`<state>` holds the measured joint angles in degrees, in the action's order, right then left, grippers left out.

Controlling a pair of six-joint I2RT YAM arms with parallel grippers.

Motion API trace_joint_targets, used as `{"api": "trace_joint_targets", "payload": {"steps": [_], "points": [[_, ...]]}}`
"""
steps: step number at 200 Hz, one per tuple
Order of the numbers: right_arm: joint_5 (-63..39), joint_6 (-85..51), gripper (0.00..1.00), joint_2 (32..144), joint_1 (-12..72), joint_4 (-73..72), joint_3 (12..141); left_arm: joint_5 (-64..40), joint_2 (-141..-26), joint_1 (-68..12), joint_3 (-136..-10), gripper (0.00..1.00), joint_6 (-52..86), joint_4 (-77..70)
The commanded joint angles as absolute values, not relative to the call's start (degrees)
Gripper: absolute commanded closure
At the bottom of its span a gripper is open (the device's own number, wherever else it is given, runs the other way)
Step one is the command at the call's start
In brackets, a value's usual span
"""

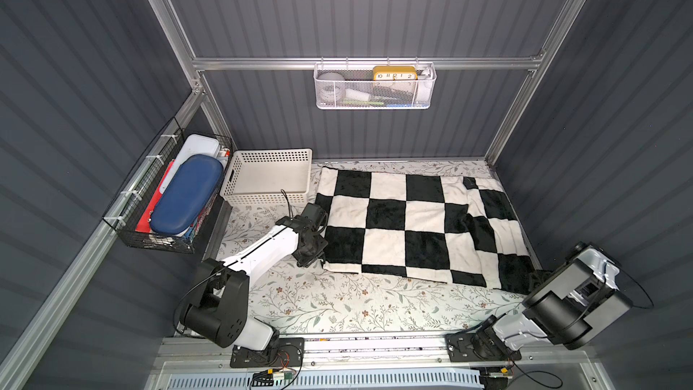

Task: Roll up the pillowcase
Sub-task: Fold the pillowcase at the center of the board.

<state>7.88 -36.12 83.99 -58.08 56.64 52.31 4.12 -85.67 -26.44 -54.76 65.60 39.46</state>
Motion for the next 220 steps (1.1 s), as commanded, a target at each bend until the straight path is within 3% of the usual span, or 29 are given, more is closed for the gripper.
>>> {"api": "trace_joint_targets", "payload": {"steps": [1, 35, 91, 172, 220], "points": [[19.7, -40.7, 0.05, 84.7, -57.1, 58.0, 54.0, 2.7, -85.4, -26.5, -55.8, 1.00, 63.7, 39.4], [13.5, -38.8, 0.03, 84.2, -55.6, 53.2, 52.7, 1.8, -85.8, -26.5, -55.5, 1.00, 63.6, 38.3], [7.6, -44.5, 0.01, 77.9, -45.6, 38.3, 45.7, 1.7, -85.8, -26.5, -54.9, 1.00, 64.0, 35.9], [12.3, -41.0, 0.22, 79.3, -45.0, 40.1, 42.3, 3.3, -84.4, -26.5, -54.8, 1.00, 65.7, 38.2], [11.2, -40.8, 0.23, 81.2, -44.7, 37.6, 40.6, 3.8, -84.4, -26.5, -55.4, 1.00, 66.0, 38.8]]}}
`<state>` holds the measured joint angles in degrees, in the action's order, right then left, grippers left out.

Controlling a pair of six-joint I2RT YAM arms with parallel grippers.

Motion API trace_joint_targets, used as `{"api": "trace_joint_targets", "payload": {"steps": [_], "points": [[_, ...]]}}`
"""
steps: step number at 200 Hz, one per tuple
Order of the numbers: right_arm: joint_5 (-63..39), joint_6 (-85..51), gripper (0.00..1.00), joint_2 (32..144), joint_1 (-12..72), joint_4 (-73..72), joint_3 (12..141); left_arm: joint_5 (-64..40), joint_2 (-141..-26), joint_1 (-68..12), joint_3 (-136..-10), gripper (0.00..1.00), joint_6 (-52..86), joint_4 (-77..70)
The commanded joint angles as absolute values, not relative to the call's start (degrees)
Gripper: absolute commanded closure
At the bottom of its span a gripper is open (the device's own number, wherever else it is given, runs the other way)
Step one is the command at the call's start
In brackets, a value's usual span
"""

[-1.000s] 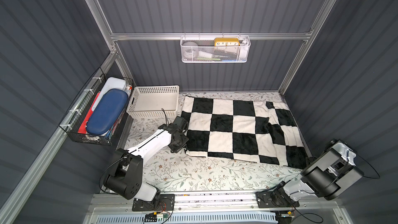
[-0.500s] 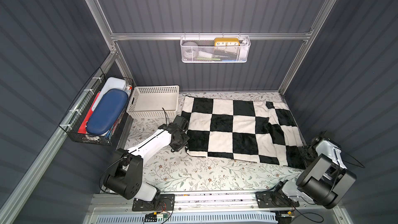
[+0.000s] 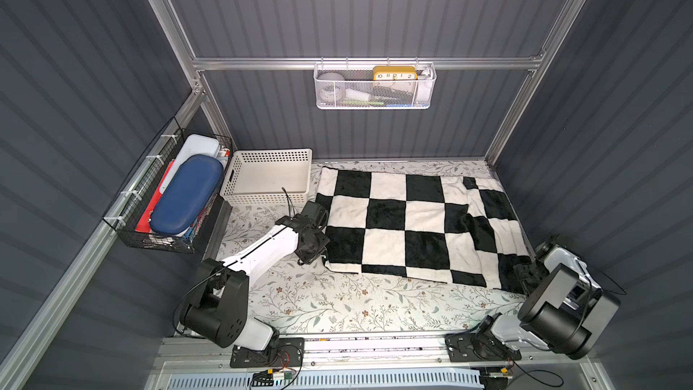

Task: Roll up the pillowcase
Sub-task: Fold the pillowcase at the center of the board.

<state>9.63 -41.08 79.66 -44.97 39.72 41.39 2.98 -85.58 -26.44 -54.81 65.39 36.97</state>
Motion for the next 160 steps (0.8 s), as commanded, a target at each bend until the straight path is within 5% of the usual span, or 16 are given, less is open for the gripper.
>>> {"api": "trace_joint_targets", "payload": {"steps": [1, 59, 152, 160], "points": [[11.2, -40.8, 0.23, 81.4, -44.8, 37.4, 40.6, 3.8, -84.5, -26.5, -55.4, 1.00, 66.0, 38.8], [11.5, -40.5, 0.27, 86.9, -44.0, 34.6, 42.8, 3.9, -84.5, -26.5, -55.4, 1.00, 66.7, 38.9], [5.6, -38.3, 1.00, 82.6, -43.7, 38.3, 40.7, 4.6, -83.5, -26.5, -56.0, 1.00, 66.8, 39.7], [4.8, -37.9, 1.00, 81.5, -43.7, 39.7, 40.7, 4.8, -83.2, -26.5, -56.3, 1.00, 66.8, 40.2]]}}
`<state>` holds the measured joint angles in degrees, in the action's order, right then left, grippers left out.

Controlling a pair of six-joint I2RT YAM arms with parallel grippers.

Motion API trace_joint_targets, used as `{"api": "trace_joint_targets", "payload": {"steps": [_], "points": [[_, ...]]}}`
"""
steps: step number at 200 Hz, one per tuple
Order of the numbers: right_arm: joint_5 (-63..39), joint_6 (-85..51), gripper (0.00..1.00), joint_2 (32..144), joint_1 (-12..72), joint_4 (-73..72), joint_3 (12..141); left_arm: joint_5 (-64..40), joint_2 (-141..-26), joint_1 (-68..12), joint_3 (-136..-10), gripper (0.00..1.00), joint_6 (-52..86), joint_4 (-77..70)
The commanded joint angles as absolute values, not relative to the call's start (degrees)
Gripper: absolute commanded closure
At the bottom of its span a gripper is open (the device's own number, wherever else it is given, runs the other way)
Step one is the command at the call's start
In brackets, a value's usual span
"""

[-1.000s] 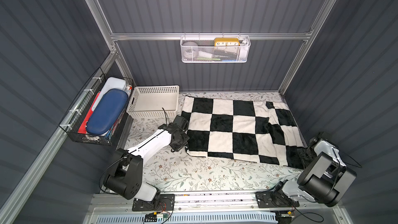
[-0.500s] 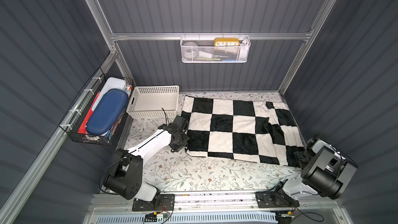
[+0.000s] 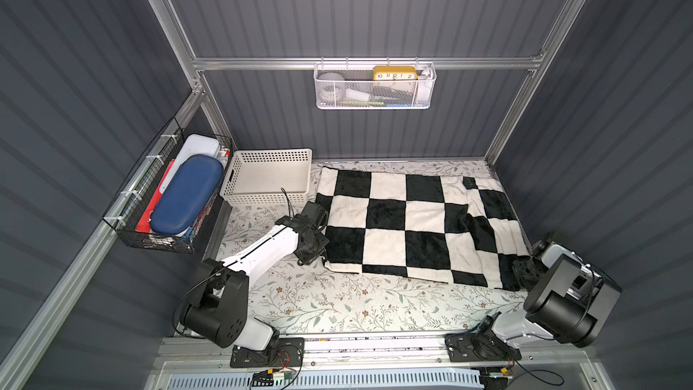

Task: Roll up the pillowcase
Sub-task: Fold the pillowcase at the center of the board.

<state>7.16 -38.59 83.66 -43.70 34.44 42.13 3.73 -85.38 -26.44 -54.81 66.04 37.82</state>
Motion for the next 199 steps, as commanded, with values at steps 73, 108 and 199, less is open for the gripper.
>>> {"api": "trace_joint_targets", "payload": {"steps": [73, 108, 199], "points": [[2.2, -36.6, 1.00, 70.4, -38.4, 54.8, 50.4, 7.5, -70.9, -26.5, -57.5, 1.00, 69.3, 48.0], [1.0, -35.3, 1.00, 70.2, -34.2, 58.2, 59.0, 10.1, -68.4, -26.5, -62.6, 1.00, 69.7, 51.3], [-6.2, -40.0, 1.00, 81.4, -33.7, 47.5, 72.6, 10.7, -88.2, -20.5, -82.1, 1.00, 58.8, 38.2]]}}
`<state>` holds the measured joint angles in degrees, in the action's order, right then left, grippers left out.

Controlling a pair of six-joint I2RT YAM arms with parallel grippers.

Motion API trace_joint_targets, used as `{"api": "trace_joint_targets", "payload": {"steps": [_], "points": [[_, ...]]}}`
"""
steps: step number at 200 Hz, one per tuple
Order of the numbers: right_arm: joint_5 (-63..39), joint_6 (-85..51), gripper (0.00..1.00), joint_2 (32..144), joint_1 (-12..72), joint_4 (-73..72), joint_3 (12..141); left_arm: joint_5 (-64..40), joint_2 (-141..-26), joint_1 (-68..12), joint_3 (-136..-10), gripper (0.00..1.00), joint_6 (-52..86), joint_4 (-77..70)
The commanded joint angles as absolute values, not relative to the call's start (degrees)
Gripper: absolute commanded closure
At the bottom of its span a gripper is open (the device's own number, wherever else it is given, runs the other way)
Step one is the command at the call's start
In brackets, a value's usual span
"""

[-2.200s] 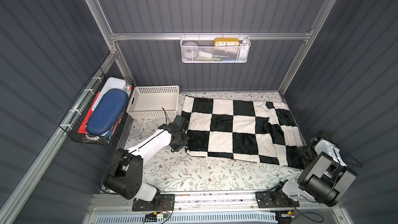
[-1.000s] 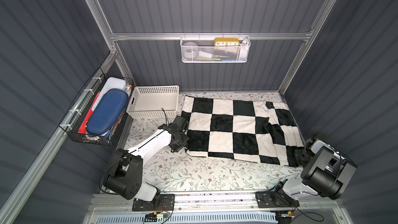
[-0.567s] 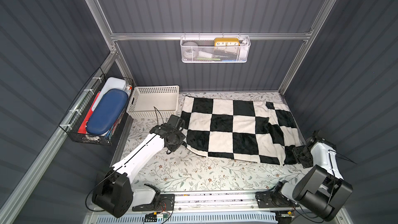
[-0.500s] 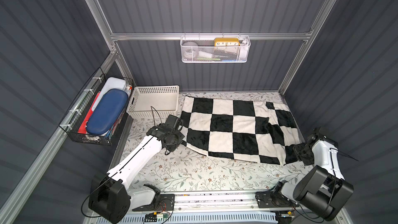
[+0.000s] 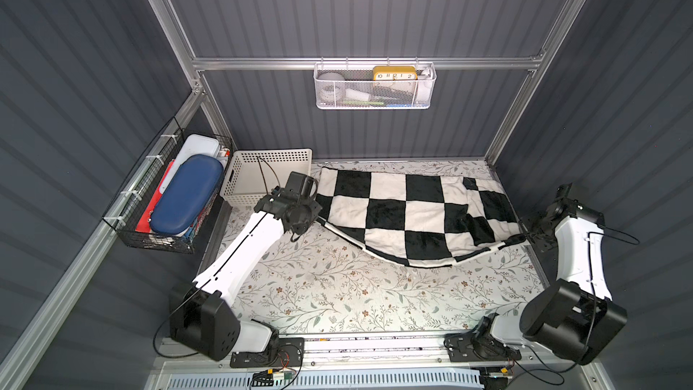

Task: Roll up the pillowcase
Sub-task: Fold the pillowcase at the center of the board.

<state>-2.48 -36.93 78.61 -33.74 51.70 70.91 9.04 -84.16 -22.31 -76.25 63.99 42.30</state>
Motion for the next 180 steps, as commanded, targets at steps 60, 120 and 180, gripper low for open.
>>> {"api": "trace_joint_targets", "payload": {"steps": [60, 120, 180], "points": [[-8.7, -44.9, 1.00, 88.9, -31.9, 36.8, 75.5, 10.1, -105.2, -17.1, -99.2, 1.00, 54.7, 33.1], [-3.9, -48.3, 1.00, 98.3, -28.0, 24.6, 81.2, 8.6, -119.7, -15.9, -113.4, 1.00, 52.0, 30.6], [-1.6, -51.2, 1.00, 109.6, -26.5, 18.3, 87.1, 10.8, -128.6, -15.5, -124.8, 1.00, 49.3, 29.0]]}}
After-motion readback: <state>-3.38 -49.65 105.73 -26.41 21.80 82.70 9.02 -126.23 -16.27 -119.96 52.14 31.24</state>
